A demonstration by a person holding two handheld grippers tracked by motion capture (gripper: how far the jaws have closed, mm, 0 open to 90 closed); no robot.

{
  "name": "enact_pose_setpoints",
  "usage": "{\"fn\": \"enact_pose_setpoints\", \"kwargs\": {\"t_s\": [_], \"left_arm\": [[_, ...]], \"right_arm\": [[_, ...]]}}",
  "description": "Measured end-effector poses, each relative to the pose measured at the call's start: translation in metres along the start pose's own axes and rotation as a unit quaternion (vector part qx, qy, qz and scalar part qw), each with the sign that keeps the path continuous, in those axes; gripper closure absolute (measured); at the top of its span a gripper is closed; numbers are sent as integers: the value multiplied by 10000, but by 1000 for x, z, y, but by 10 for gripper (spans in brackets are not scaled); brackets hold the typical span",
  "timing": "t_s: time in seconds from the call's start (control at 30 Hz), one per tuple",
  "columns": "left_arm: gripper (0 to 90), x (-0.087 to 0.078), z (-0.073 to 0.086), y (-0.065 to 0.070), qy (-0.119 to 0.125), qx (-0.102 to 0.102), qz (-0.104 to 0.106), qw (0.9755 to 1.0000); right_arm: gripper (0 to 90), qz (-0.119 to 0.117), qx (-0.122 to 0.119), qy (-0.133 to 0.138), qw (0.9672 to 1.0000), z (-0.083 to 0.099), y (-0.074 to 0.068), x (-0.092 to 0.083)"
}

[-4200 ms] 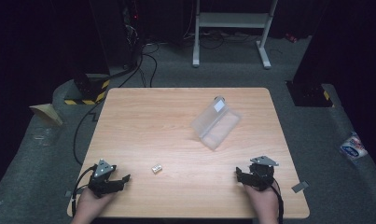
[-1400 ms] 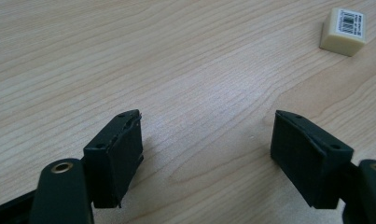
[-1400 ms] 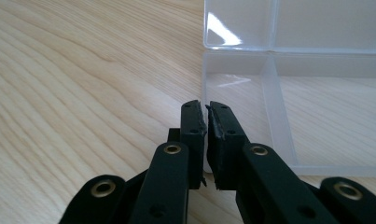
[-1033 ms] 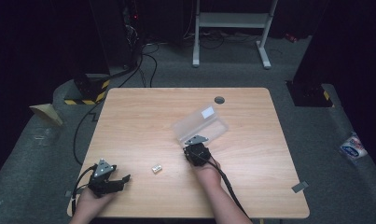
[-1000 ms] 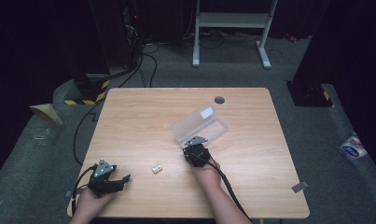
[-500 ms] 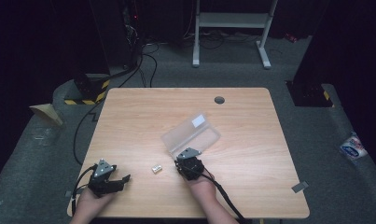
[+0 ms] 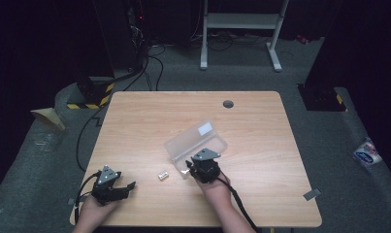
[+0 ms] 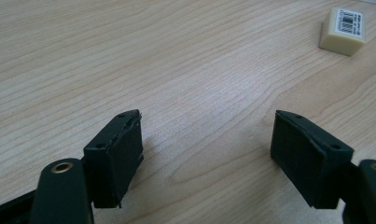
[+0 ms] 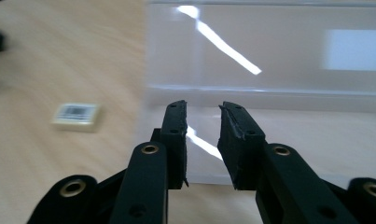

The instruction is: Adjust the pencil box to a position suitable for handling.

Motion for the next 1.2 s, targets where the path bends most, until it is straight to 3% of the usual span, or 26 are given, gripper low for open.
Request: {"fn": "enact_pose_setpoints", "kwargs": {"t_s": [0.13, 0.2, 0.3, 0.47, 0.53, 0.63, 0.8, 1.0, 1.2], "left_arm": [[252, 0, 0, 0, -2, 1, 0, 10000], [252, 0, 0, 0, 5, -2, -6, 10000], [252, 0, 0, 0, 4, 1, -6, 10000], [252, 0, 0, 0, 6, -1, -5, 10000], [252, 0, 0, 0, 6, -2, -4, 10000], [253, 0, 0, 0, 7, -4, -2, 10000], [252, 0, 0, 0, 8, 5, 8, 10000], [252, 0, 0, 0, 3, 15, 18, 10000], [251, 0, 0, 0, 0, 17, 15, 10000]], "right_arm": [[683, 480, 233, -43, 9986, 1, 41, -5], [680, 755, 459, -80, 9961, 2, 68, -6], [671, 1022, 682, -119, 9924, 1, 97, -6], [671, 1193, 974, -45, 9881, 0, 131, 0], [681, 1215, 1118, -251, 9860, 4, 144, 10], [693, 1104, 1109, -394, 9869, 9, 149, 23], [782, 1010, 1123, -473, 9874, 11, 144, 28], [797, 1046, 994, -621, 9876, 16, 133, 19], [785, 1090, 888, -575, 9884, 30, 120, 2]]}}
Point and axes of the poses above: each handheld gripper's, and its own axes: x roughly forward along the jaws, z roughly out of its underside, y roughly to its right, the point moved 3 cm from there along x, roughly forward along the jaws, and after that the axes turned 1 degree about x, right-handed, at the moved point
